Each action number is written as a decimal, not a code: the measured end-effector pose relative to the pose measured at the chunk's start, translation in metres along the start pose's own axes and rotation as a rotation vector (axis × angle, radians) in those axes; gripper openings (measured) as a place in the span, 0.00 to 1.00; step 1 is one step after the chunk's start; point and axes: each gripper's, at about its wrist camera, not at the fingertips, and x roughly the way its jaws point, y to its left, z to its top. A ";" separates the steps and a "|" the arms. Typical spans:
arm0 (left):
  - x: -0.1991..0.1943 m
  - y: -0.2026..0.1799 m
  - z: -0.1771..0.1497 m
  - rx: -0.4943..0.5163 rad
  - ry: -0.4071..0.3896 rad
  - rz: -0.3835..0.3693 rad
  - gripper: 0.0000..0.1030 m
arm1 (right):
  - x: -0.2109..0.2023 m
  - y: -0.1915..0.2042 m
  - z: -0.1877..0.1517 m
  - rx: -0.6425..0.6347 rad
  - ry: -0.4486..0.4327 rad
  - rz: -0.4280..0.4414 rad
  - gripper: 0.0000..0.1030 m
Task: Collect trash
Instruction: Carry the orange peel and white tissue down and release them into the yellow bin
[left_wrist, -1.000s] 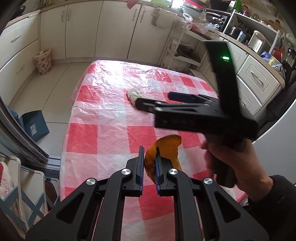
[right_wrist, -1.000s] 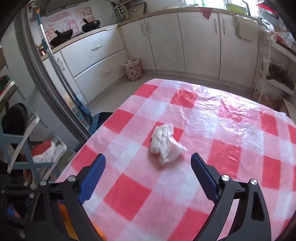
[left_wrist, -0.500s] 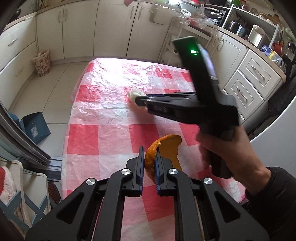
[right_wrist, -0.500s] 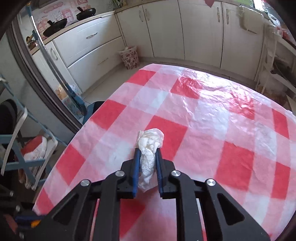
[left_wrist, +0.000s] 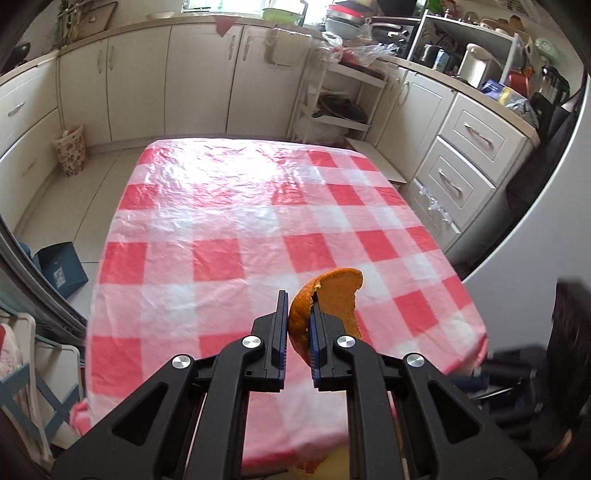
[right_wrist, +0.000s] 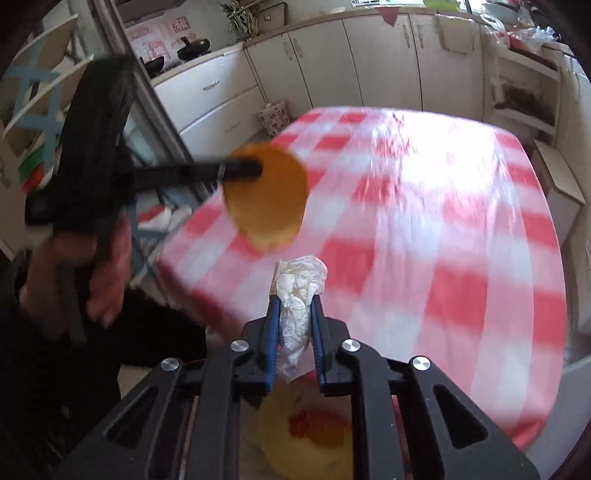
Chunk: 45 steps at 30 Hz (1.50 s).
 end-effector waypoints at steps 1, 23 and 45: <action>-0.003 -0.005 -0.005 0.001 -0.001 -0.004 0.09 | -0.002 0.003 -0.012 0.000 0.013 -0.004 0.17; -0.019 -0.065 -0.140 0.134 0.200 -0.071 0.09 | 0.040 0.020 -0.086 -0.022 0.280 -0.128 0.43; -0.010 -0.073 -0.147 0.148 0.226 -0.046 0.29 | 0.007 0.007 -0.079 0.037 0.147 -0.165 0.68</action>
